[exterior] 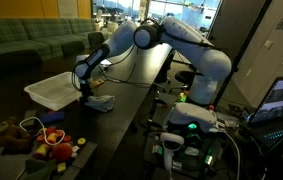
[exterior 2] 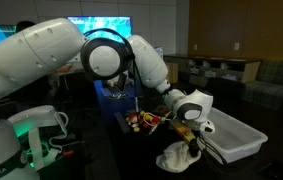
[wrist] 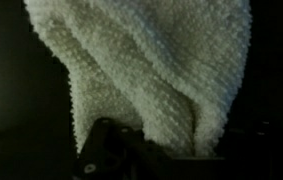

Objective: Use the towel to push all the objects to the left

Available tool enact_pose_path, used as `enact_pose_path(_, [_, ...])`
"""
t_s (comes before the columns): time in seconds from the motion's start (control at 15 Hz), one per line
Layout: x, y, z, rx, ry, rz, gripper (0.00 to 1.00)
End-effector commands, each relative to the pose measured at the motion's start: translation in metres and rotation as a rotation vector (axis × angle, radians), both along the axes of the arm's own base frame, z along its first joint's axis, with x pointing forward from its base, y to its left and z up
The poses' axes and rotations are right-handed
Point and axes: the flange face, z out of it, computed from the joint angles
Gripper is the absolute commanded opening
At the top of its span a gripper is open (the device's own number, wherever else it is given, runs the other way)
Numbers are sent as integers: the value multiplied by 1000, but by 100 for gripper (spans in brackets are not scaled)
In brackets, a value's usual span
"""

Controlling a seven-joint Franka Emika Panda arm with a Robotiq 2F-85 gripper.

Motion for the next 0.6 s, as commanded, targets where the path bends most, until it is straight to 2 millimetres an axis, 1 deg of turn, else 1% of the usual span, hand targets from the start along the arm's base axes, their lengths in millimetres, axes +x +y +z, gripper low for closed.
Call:
enact_pose_path(0.0, [3, 45, 4, 7, 8, 66, 3])
enact_pose_path(0.13, [1, 75, 2, 15, 3, 93, 3])
enact_pose_path(0.2, [0, 89, 5, 21, 1, 105, 3])
enact_pose_path(0.4, [-1, 136, -1, 23, -12, 131, 3])
enact_pose_path(0.47, [-2, 147, 2, 25, -13, 138, 3])
enact_pose_path(0.53, [0, 161, -2, 18, -25, 132, 3])
